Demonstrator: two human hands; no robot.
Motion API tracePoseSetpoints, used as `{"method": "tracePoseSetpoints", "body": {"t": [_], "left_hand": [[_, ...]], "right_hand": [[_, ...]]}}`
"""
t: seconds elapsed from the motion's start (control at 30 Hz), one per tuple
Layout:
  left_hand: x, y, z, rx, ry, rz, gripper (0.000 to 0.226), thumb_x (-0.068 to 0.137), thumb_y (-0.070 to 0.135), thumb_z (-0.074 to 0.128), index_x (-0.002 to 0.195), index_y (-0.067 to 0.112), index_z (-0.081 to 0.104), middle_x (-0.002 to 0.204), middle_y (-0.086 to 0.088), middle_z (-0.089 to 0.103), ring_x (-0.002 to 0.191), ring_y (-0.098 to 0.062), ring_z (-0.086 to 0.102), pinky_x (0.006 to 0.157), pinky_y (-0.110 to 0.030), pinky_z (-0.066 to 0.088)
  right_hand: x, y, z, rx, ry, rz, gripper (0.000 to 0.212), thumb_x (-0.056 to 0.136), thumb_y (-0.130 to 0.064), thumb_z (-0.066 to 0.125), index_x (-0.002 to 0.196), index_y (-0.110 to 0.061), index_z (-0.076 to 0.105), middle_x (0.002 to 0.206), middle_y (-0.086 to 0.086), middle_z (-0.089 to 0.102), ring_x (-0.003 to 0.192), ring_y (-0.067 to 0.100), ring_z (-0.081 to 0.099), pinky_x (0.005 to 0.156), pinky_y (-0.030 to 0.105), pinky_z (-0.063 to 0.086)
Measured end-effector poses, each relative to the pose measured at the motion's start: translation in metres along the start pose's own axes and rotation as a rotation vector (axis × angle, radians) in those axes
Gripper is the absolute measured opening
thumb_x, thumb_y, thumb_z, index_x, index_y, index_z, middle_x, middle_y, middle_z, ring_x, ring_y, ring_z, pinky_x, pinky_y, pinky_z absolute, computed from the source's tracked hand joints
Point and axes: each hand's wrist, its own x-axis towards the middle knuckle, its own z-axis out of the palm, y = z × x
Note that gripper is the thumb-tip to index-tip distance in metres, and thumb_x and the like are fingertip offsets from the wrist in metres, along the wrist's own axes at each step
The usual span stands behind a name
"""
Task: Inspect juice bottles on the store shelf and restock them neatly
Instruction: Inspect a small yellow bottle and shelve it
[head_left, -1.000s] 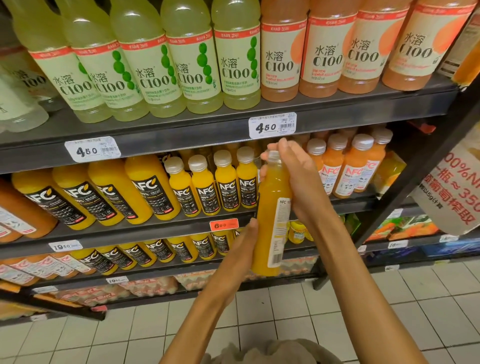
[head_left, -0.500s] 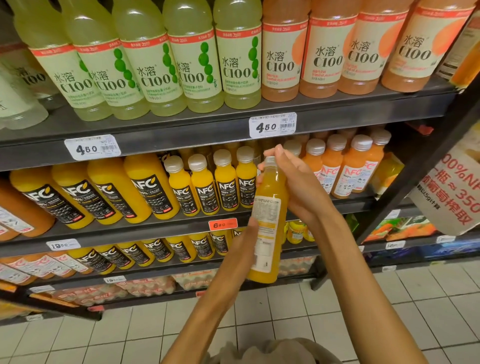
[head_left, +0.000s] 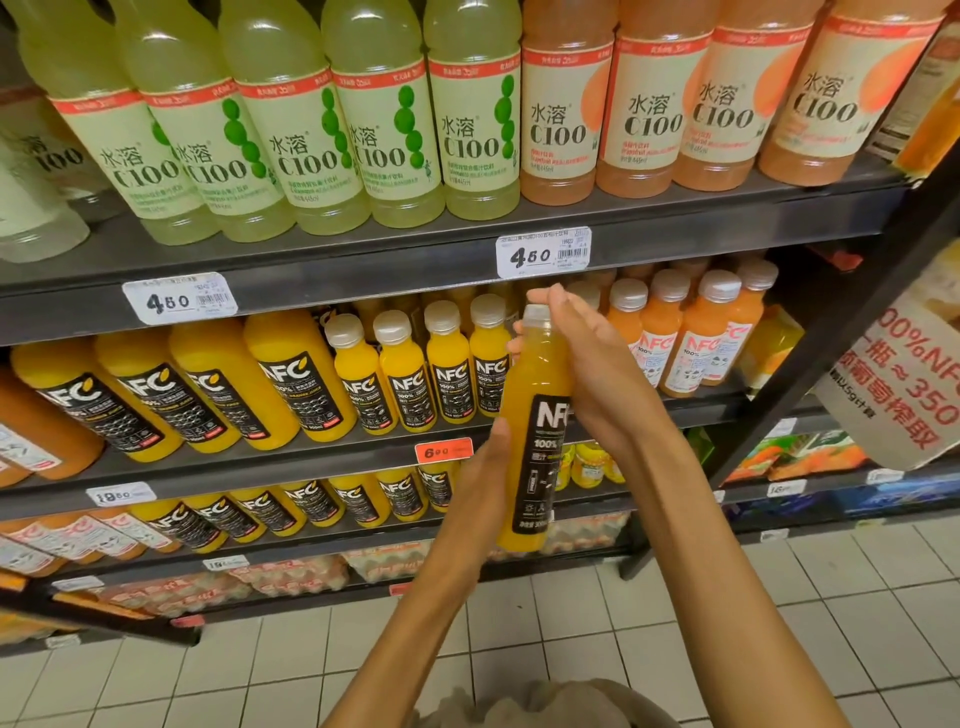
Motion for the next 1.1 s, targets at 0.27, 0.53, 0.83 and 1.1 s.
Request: {"method": "tracePoseSetpoints", "body": {"t": [0.27, 0.53, 0.83, 1.1], "left_hand": [[-0.013, -0.003, 0.004, -0.593, -0.343, -0.28, 0.074, 0.088, 0.064, 0.031, 0.118, 0.001, 0.057, 0.087, -0.017, 0.067, 0.073, -0.026, 0.066, 0.068, -0.038, 0.055], [-0.017, 0.013, 0.007, -1.032, -0.319, -0.46, 0.052, 0.083, 0.038, 0.059, 0.113, -0.003, 0.065, 0.108, -0.025, 0.064, 0.086, -0.034, 0.068, 0.079, -0.048, 0.057], [-0.015, 0.012, 0.006, -1.053, -0.276, -0.543, 0.061, 0.076, 0.031, 0.067, 0.127, 0.001, 0.053, 0.113, -0.023, 0.062, 0.091, -0.031, 0.065, 0.074, -0.042, 0.058], [-0.013, 0.003, 0.006, -0.747, -0.283, -0.397, 0.064, 0.073, 0.046, 0.063, 0.12, 0.003, 0.058, 0.093, -0.018, 0.069, 0.074, -0.023, 0.068, 0.066, -0.033, 0.057]], "right_hand": [[0.008, 0.019, 0.0, 0.296, 0.006, 0.206, 0.03, 0.088, -0.039, 0.061, 0.102, -0.012, 0.055, 0.076, 0.004, 0.064, 0.059, 0.016, 0.062, 0.06, 0.032, 0.055], [0.014, 0.052, -0.015, 0.516, 0.08, 0.763, 0.034, 0.095, -0.036, 0.052, 0.096, -0.002, 0.049, 0.077, 0.016, 0.058, 0.062, 0.023, 0.062, 0.048, 0.031, 0.056], [0.01, 0.059, -0.015, 0.465, 0.075, 0.746, 0.023, 0.097, -0.029, 0.05, 0.097, -0.007, 0.046, 0.079, 0.013, 0.056, 0.061, 0.021, 0.063, 0.048, 0.029, 0.055], [0.011, 0.034, -0.012, 0.254, 0.026, 0.436, 0.047, 0.098, -0.044, 0.042, 0.119, -0.002, 0.051, 0.085, 0.014, 0.072, 0.071, 0.023, 0.071, 0.071, 0.037, 0.059]]}}
